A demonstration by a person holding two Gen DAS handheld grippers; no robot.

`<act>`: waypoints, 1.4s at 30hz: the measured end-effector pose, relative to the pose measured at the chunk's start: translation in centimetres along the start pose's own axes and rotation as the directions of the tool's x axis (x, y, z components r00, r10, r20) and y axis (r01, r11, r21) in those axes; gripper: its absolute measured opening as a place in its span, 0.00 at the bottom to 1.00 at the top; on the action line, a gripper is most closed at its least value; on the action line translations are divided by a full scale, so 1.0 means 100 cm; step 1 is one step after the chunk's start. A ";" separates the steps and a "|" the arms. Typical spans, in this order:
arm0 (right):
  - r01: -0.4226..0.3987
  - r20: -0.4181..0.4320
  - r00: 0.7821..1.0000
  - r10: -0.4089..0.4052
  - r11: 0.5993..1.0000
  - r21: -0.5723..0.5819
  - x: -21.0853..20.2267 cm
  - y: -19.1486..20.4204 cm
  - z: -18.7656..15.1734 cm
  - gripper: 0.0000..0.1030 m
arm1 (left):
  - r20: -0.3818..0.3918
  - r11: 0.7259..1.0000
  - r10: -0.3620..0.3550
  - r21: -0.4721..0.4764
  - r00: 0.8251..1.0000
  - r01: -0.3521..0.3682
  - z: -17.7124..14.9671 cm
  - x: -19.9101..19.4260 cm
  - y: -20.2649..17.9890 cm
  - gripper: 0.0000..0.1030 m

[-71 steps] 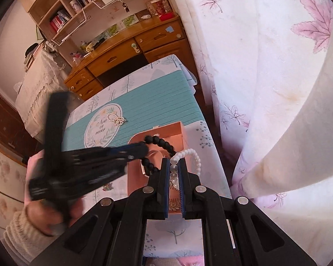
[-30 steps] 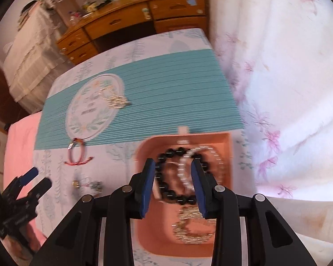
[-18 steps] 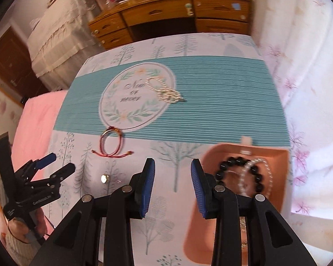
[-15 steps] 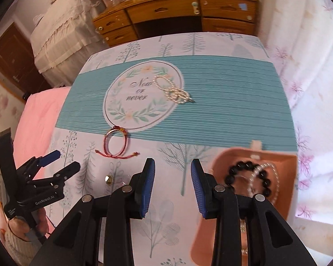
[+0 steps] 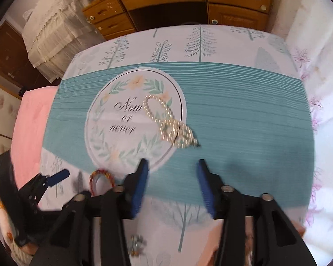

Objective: Organize jewelry
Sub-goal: 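Move the right tool to the pearl necklace while the left tool moves to the red string bracelet, then grasp and lift the pearl necklace with the right tool while the left tool grips the red bracelet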

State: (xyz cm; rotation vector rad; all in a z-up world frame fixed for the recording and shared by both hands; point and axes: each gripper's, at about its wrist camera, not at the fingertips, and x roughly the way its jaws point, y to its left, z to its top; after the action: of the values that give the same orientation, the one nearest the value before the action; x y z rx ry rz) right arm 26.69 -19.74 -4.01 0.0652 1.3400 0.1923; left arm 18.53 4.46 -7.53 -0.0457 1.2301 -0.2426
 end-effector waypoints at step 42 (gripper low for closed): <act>-0.070 0.106 0.991 0.077 0.995 -0.072 -0.029 0.003 -0.013 0.09 | 0.014 0.998 -0.053 0.041 0.999 0.052 0.001 -0.011 -0.025 0.08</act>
State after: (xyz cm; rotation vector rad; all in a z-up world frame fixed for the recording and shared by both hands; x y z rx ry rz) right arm 24.73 -19.98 -1.51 0.0669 1.2227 0.2928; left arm 17.93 2.22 -6.07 -0.0441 1.2094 -0.3124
